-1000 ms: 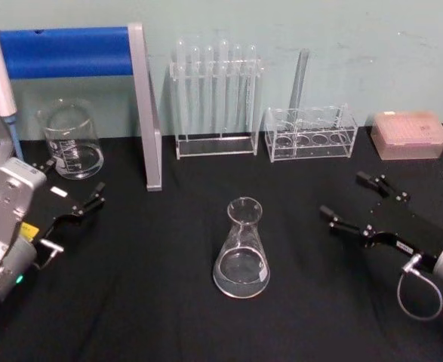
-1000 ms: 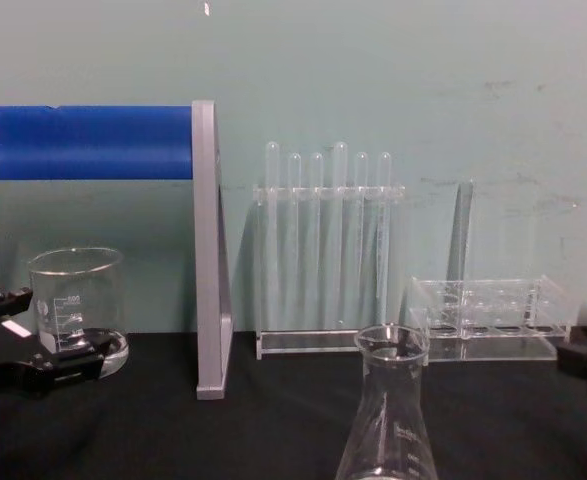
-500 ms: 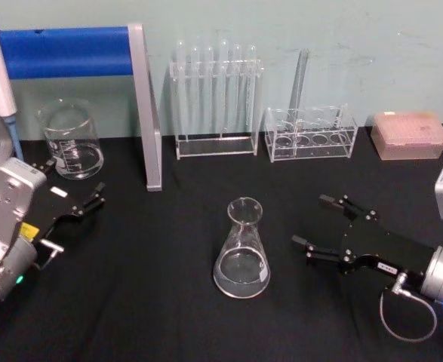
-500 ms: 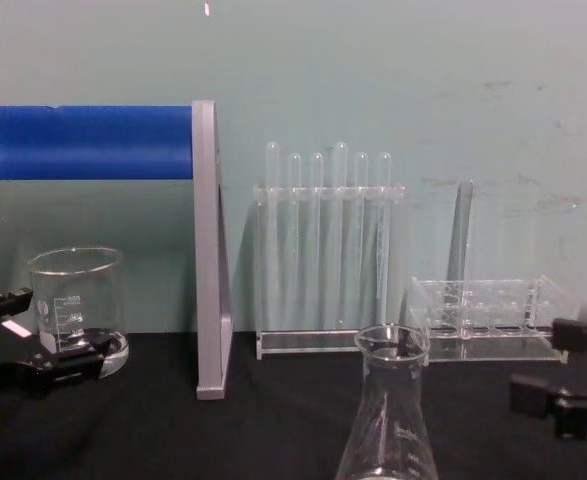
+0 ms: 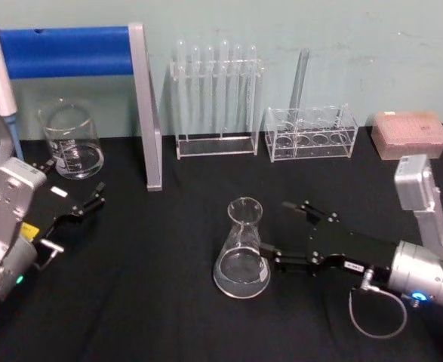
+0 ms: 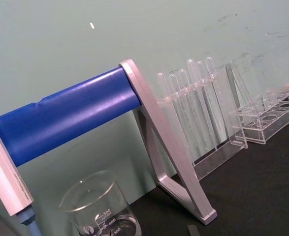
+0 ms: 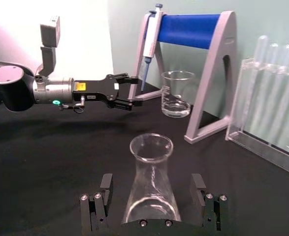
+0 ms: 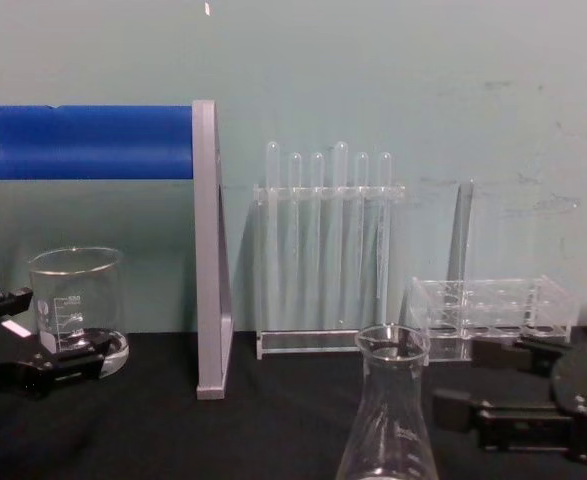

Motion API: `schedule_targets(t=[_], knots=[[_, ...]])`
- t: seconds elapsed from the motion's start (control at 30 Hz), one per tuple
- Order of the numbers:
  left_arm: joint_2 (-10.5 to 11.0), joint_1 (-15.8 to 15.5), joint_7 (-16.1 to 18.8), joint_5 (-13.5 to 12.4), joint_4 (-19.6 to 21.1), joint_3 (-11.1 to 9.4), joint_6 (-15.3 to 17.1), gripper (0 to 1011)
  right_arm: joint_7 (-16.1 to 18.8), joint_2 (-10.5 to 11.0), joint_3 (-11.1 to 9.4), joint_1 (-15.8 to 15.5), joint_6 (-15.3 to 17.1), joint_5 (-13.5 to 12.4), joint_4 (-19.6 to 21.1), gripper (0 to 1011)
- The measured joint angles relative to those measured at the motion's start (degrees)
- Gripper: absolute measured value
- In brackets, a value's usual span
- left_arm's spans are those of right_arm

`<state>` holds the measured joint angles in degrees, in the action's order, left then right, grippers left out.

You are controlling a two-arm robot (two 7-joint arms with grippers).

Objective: Grasp the erlenmeyer flask with one hand, shake it three times, then place it back.

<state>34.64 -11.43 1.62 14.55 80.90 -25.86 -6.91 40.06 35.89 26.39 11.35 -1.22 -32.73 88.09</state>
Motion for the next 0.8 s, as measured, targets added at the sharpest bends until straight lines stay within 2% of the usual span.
schedule_targets(t=[0.4,0.8], knots=[[0.0,0.0,0.0,0.0,0.0,0.0,0.0,1001,1.5,-3.1,3.6,4.9,0.4,0.3,-4.4,1003],[0.0,0.0,0.0,0.0,0.0,0.0,0.0,1001,1.1,-4.9,5.6,7.4,0.7,1.2,-6.8,1003]])
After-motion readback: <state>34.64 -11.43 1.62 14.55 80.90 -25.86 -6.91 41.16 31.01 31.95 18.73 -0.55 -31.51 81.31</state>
